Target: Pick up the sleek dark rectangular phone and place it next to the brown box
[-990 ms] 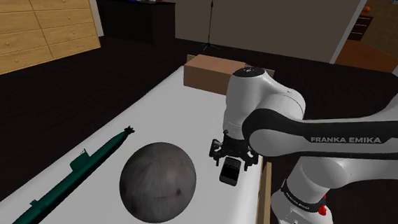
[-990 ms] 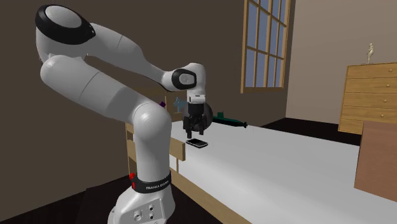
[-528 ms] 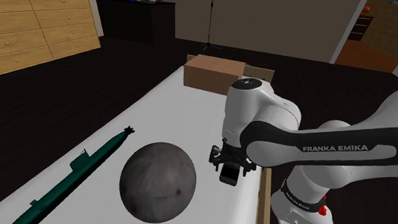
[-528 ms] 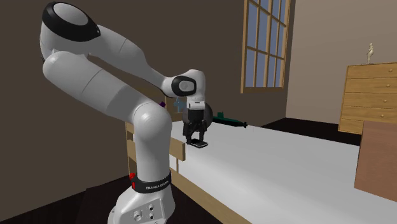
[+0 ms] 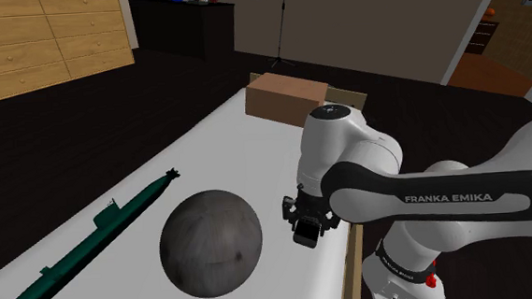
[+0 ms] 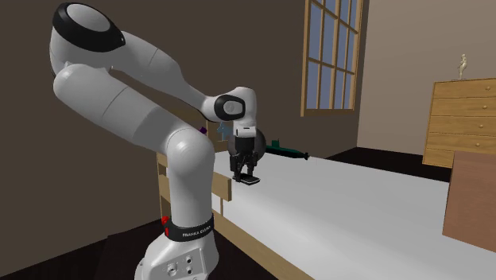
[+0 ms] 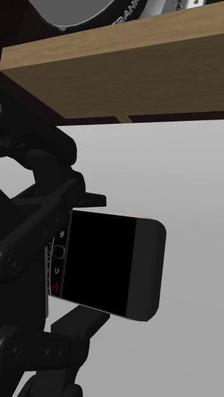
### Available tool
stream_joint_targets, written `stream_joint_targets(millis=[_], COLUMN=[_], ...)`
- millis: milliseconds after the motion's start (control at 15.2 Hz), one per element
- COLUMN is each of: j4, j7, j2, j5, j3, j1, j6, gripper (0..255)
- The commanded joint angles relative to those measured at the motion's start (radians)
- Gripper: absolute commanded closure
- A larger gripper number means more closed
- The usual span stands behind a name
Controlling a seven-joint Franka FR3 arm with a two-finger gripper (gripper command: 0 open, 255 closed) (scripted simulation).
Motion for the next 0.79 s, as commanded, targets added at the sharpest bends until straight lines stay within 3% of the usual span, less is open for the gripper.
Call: stream_joint_targets(millis=[0,396,726], j4=[-0.002,-0.001,0.040], j7=[0.000,0.000,0.003], j2=[0.000,0.002,-0.051], j5=[0.000,0.000,-0.047], j3=[0.000,0.001,-0.049], j1=[0.000,0.000,-0.007], j6=[-0.002,0.000,-0.091], gripper=[255,255,255])
